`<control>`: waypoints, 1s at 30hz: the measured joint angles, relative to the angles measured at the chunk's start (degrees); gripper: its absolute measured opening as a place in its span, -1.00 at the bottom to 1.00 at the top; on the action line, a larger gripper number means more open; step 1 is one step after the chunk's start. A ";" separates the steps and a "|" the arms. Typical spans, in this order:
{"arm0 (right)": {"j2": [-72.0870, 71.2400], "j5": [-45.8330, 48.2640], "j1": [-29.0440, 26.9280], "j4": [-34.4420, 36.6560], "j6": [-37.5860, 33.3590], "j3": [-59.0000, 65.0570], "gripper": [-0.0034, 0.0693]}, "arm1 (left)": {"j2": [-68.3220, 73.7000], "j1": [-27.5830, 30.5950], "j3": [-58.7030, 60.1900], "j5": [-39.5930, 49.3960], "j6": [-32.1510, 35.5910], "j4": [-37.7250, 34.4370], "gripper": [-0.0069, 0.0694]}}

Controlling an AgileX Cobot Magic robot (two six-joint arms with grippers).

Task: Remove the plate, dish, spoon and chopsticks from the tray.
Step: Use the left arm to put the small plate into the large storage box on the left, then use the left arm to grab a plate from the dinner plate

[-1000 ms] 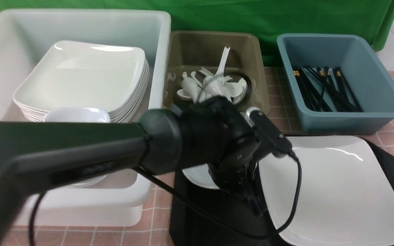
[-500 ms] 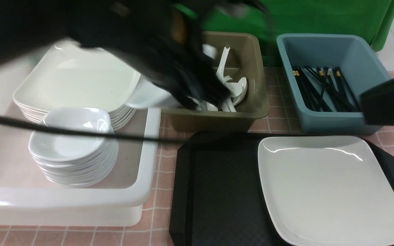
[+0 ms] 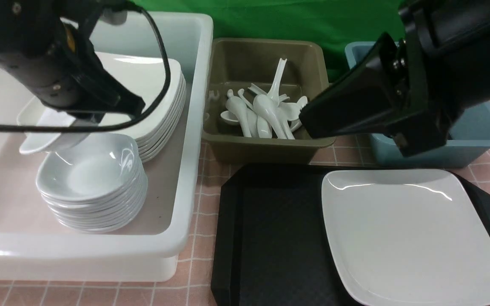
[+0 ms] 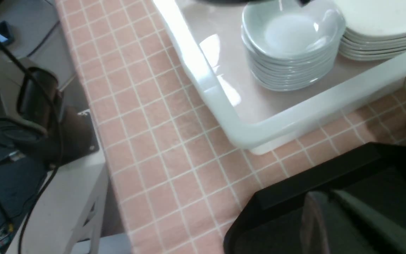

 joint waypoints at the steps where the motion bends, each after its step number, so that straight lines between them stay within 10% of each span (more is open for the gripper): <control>1: -0.01 -0.56 0.00 -0.50 0.00 -0.06 -0.82 | 0.10 -0.01 1.73 -1.48 0.00 -0.49 -0.79; 12: -0.18 -1.13 0.00 -2.44 -0.10 -0.22 -0.82 | 3.15 -0.01 4.94 -5.15 -0.77 -1.16 -0.07; 20: -3.96 1.29 0.00 -20.56 4.62 -0.24 -0.82 | 0.74 -0.01 -5.48 -1.34 -1.22 -13.10 0.56; 24: -6.24 6.36 -0.60 -32.89 9.50 -0.29 -0.82 | 1.10 -2.51 -10.61 -3.64 0.29 -25.29 0.37; 30: -8.86 8.10 -9.24 -33.54 9.99 2.20 -0.82 | 11.69 -12.51 -15.82 -5.24 4.85 -34.97 -0.65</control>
